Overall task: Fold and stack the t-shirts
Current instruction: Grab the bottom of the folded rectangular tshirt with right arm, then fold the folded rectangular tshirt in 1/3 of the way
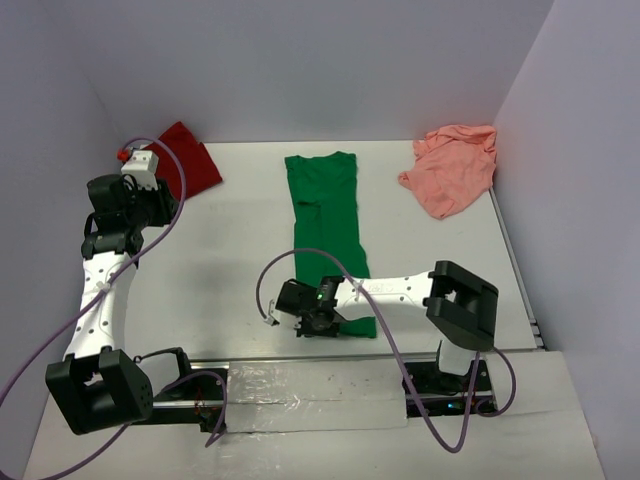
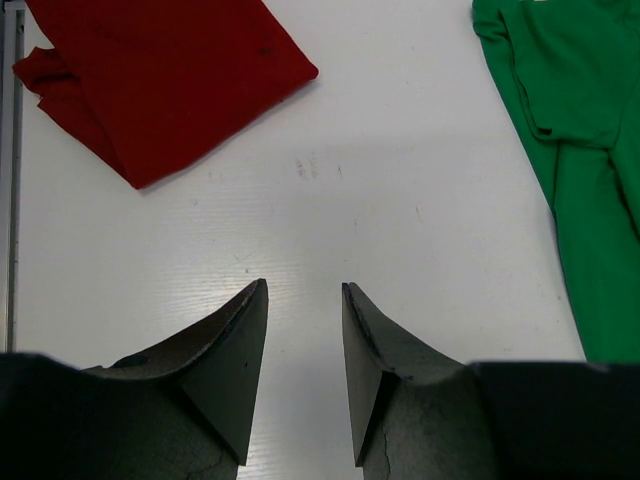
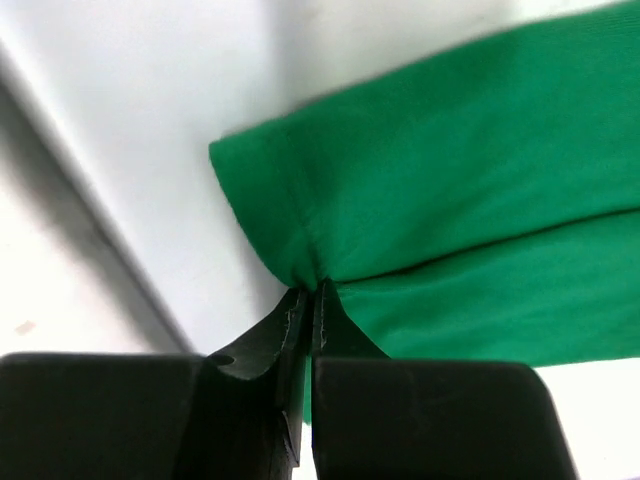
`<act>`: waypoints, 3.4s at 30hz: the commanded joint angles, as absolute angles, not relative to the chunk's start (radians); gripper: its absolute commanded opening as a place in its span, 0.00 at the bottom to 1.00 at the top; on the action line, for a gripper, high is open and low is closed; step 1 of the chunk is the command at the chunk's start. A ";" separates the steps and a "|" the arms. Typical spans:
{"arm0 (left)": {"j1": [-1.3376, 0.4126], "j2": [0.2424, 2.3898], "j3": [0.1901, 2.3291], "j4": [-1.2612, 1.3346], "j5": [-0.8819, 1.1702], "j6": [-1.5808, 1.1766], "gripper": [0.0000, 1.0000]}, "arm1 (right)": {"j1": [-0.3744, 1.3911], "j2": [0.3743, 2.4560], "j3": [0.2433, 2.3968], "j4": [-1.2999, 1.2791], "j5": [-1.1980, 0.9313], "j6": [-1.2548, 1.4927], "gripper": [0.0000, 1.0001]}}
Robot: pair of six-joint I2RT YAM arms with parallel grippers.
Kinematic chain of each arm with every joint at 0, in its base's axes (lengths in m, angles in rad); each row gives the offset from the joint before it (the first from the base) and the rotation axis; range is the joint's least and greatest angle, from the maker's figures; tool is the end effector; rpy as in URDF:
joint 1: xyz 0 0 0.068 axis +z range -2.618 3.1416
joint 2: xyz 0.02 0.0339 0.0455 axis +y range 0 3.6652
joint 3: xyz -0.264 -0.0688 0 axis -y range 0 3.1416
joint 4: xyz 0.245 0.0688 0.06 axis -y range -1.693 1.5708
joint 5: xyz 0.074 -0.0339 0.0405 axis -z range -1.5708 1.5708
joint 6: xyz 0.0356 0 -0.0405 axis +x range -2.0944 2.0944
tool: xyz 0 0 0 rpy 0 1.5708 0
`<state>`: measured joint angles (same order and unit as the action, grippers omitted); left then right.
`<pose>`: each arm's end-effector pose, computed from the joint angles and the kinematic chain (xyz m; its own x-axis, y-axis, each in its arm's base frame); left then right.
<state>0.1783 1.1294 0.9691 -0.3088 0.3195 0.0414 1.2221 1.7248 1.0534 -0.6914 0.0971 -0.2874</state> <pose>0.2528 0.0342 0.3236 -0.4401 -0.0394 -0.8971 0.1257 0.9865 -0.1050 0.1099 0.2923 0.1619 -0.0574 -0.9836 -0.1711 -0.9852 0.0835 -0.1495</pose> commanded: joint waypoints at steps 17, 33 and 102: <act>0.184 1.103 0.994 -0.322 0.348 0.057 0.45 | 1.043 1.716 1.288 -0.719 0.229 -0.420 0.00; 0.184 1.123 0.993 -0.316 0.354 0.054 0.45 | 0.907 1.882 1.459 -0.586 0.310 -0.583 0.00; 0.184 1.115 0.969 -0.324 0.397 0.060 0.44 | 0.746 1.792 1.589 -0.754 0.190 -0.232 0.00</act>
